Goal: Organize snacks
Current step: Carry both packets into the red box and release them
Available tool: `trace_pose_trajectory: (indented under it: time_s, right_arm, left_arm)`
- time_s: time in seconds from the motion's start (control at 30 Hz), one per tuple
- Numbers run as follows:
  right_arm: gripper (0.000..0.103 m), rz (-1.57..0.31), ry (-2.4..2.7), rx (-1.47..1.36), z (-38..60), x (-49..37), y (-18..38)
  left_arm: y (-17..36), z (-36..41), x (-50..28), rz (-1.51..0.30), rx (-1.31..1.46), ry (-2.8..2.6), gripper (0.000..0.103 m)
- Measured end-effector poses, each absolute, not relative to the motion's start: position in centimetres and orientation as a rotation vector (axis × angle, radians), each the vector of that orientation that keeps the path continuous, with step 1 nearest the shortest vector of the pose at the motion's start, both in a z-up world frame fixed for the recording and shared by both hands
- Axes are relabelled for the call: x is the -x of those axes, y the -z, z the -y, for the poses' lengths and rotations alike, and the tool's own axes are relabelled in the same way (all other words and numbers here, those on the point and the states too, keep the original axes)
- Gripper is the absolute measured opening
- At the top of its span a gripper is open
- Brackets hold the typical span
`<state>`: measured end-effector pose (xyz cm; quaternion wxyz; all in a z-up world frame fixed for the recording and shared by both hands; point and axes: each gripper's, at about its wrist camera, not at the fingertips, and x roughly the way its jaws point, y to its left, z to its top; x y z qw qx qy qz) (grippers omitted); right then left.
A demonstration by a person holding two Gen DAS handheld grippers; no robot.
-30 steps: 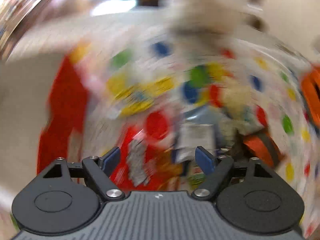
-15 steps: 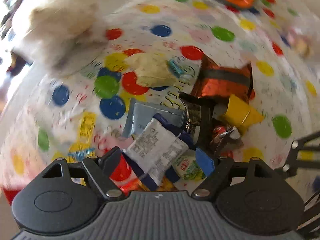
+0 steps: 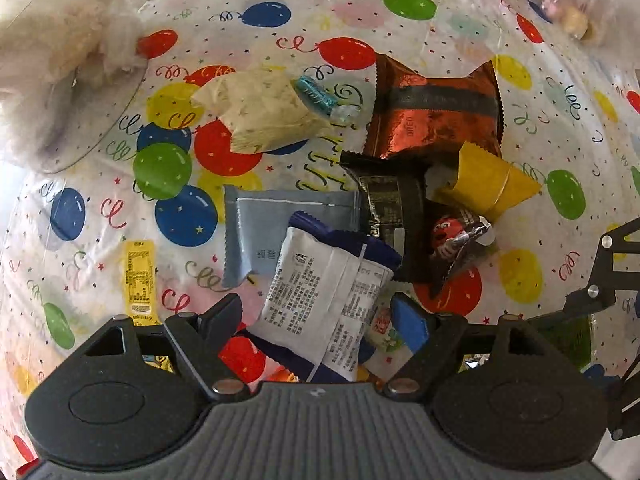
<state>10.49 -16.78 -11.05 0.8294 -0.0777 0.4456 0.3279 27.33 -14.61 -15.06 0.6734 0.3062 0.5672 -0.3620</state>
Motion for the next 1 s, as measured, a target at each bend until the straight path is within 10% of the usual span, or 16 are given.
trace_pose_trajectory:
  time_s: [0.27, 1.0]
  right_arm:
    - [0.041, -0.952, -0.676, 0.162, 16.9, -10.4, 11.0]
    - [0.041, -0.867, -0.585, 0.147, 18.9, -9.3, 7.1]
  left_arm:
    - [14.6, 14.6, -27.0, -1.256, -0.629, 0.801, 0.048]
    - [6.5, 9.5, -20.3, -1.054, -0.271, 0.369, 0.047]
